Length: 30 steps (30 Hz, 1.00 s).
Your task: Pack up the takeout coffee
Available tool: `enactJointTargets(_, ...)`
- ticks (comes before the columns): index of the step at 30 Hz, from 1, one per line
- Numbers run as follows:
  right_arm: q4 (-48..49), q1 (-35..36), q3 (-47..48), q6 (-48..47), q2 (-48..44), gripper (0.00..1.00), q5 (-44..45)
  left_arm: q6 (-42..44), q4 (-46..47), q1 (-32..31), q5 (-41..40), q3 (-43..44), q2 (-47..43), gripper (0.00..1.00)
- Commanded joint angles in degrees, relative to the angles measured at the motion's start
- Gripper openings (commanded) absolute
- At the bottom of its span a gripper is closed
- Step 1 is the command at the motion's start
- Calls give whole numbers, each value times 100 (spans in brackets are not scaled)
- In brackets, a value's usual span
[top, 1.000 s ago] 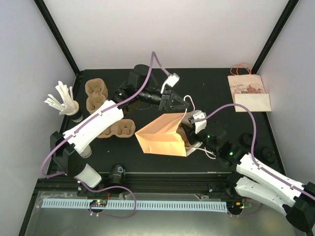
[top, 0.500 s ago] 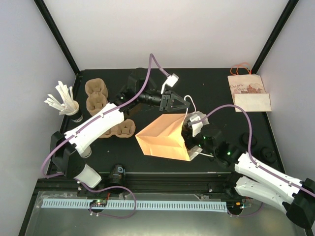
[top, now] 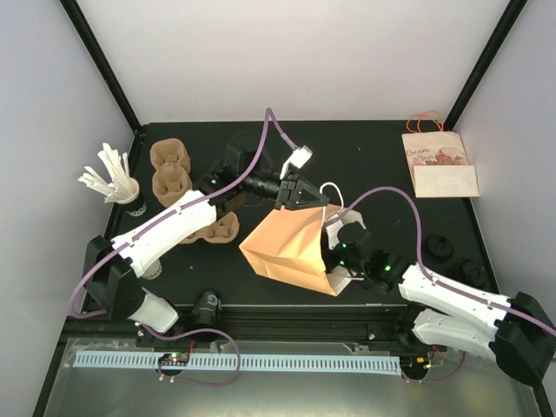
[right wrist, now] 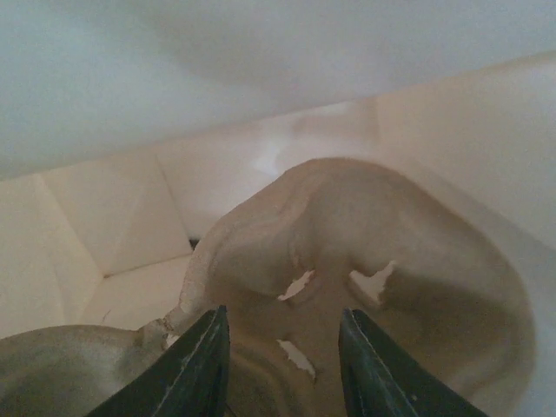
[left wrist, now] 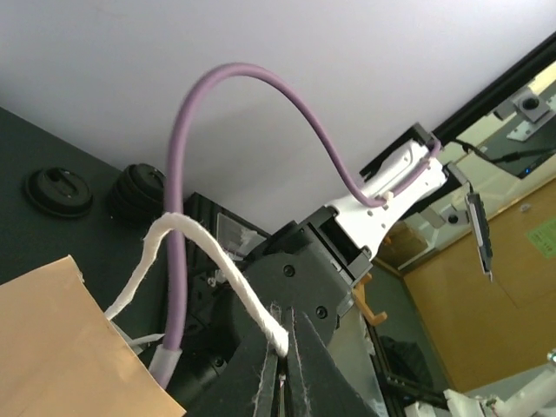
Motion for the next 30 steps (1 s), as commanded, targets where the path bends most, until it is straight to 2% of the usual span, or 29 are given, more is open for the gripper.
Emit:
enactJointTargets(1,243,289,-121,59,474,37,53,550,-87,20,311,-106,-442,2)
enactJointTargets(11,1665,452,-113,-243,1221,37,359,443,117,21,938,-228,-679,3)
enactJointTargets(16,1817,572,-8,-414,1421,37,472,1380,-1181,89,931,-262,-928,16)
enactJointTargets(17,1790,602,18,-435,1469,37,486,1533,-1466,126,863,-288,-976,23)
enactJointTargets(18,1777,631,38,-452,1520,37,492,1667,-1700,189,762,-322,-1047,36)
enactJointTargets(19,1774,669,48,-479,1556,37,506,1752,-1902,265,629,-362,-1115,45)
enactJointTargets(21,1791,746,66,-530,1629,37,539,1747,-2095,501,334,-520,-1344,60)
enactJointTargets(24,1752,871,156,-635,1699,37,618,1501,-2098,1073,-73,-849,-1816,95)
enactJointTargets(25,1695,928,218,-661,1722,37,688,1420,-2129,1297,-260,-964,-2007,98)
enactJointTargets(27,1580,1048,349,-724,1780,37,862,1301,-2331,1693,-1088,-1266,-2261,99)
enactJointTargets(30,1505,1158,473,-698,1798,37,915,1614,-3235,1995,-2312,-1262,-2285,99)
